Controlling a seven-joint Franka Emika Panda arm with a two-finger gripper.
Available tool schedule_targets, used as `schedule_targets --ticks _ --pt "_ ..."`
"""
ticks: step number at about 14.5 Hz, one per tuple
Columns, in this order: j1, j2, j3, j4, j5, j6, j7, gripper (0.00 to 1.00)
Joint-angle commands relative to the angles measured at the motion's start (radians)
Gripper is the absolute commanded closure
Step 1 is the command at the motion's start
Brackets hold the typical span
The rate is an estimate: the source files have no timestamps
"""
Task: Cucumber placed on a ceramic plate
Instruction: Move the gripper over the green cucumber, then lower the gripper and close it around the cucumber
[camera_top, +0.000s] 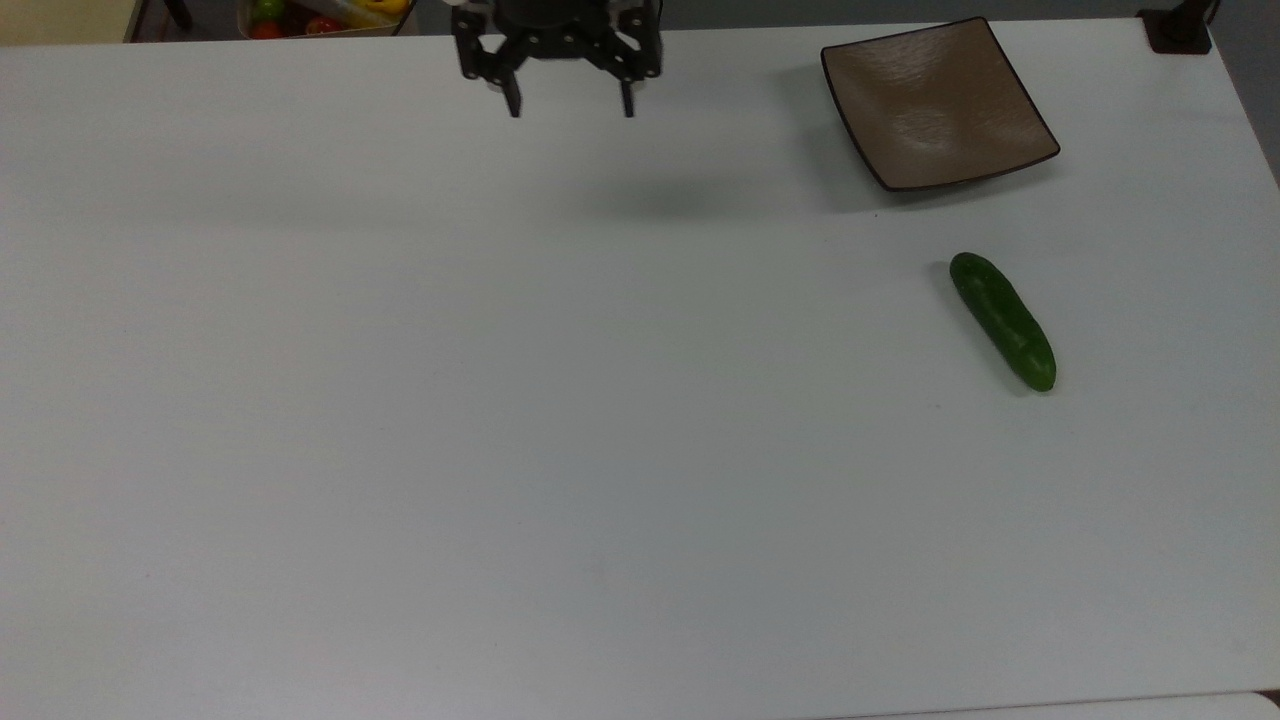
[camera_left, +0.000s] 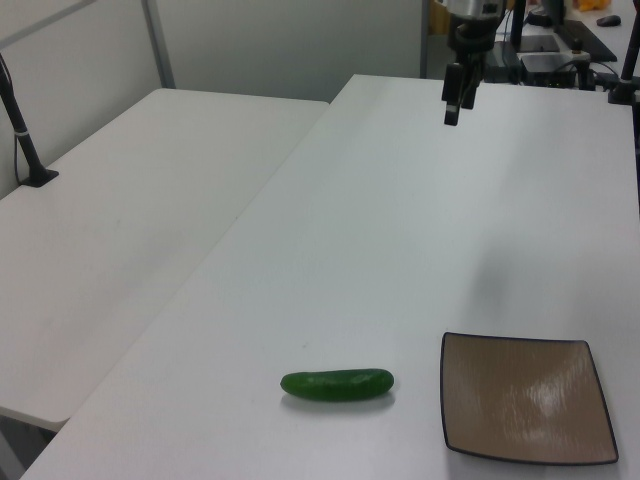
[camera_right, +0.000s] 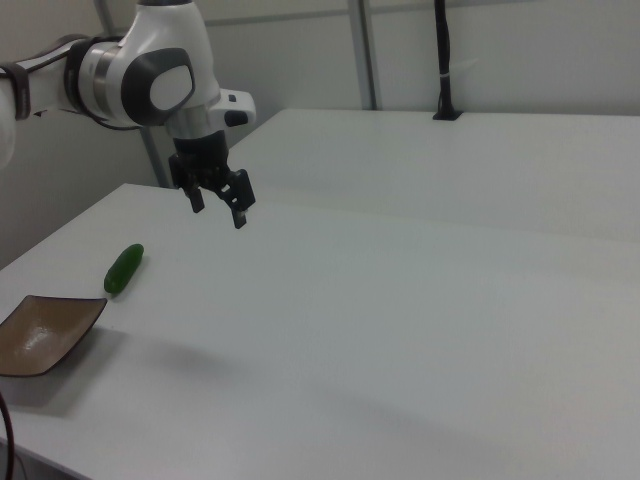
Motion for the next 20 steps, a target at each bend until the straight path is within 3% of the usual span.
schedule_targets --ticks 1,3,7,9,13,20 --pt "0.05 0.11 0.051 0.094 0.027 0.062 -0.001 0.0" --pt "0.116 0.167 0.059 0.134 0.028 0.141 0.005 0.0" --pt "0.24 0.371 0.07 0.328 0.017 0.169 0.091 0.0" --pt "0.294 0.431 0.07 0.381 0.014 0.219 0.123 0.0" --pt "0.392 0.491 0.068 0.386 -0.016 0.303 0.154 0.0" --pt "0.504 0.661 0.09 0.387 -0.202 0.455 0.29 0.0"
